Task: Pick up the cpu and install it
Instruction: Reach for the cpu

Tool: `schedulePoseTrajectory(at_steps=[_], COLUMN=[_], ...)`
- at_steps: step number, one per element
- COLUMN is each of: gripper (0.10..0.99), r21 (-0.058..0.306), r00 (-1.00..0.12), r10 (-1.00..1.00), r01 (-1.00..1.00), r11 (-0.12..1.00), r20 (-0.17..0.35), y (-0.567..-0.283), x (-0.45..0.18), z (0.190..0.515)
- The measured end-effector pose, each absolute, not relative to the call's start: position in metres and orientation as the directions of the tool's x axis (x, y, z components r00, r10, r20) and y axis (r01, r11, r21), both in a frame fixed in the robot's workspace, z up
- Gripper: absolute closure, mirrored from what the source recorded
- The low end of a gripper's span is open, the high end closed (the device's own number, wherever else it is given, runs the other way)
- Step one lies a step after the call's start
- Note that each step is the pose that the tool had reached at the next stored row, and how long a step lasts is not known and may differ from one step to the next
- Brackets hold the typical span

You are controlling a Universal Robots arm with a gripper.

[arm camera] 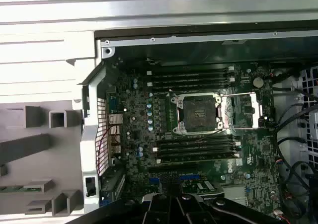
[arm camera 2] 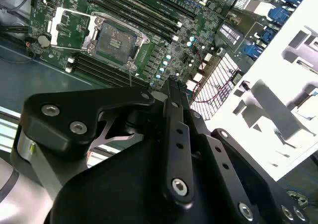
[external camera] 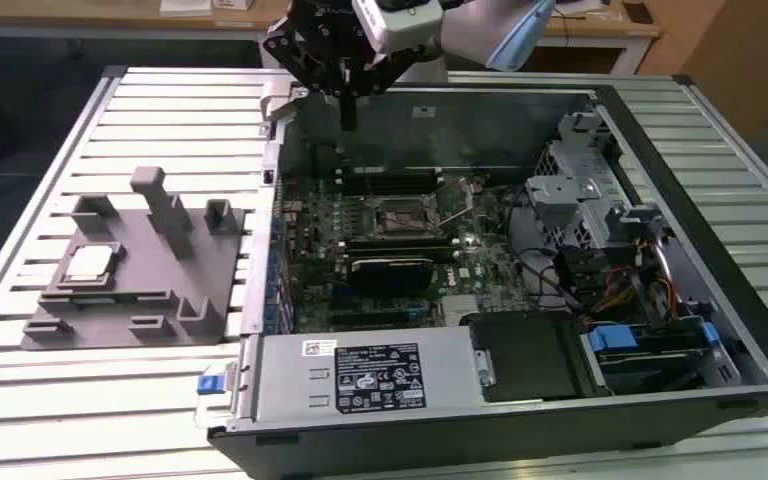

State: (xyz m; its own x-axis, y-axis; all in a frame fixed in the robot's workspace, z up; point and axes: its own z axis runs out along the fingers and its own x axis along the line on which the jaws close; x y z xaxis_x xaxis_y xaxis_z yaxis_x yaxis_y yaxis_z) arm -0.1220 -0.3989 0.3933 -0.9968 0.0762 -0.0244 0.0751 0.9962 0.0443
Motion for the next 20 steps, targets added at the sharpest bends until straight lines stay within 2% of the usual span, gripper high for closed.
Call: schedulePoseTrajectory(at_steps=[20], gripper=[0.98], r21=[0.044], r00=[-0.997], r10=[0.077], r01=[0.076], r11=[0.996], r20=[-0.024], y=[-0.399], x=[-0.133], z=[0.393])
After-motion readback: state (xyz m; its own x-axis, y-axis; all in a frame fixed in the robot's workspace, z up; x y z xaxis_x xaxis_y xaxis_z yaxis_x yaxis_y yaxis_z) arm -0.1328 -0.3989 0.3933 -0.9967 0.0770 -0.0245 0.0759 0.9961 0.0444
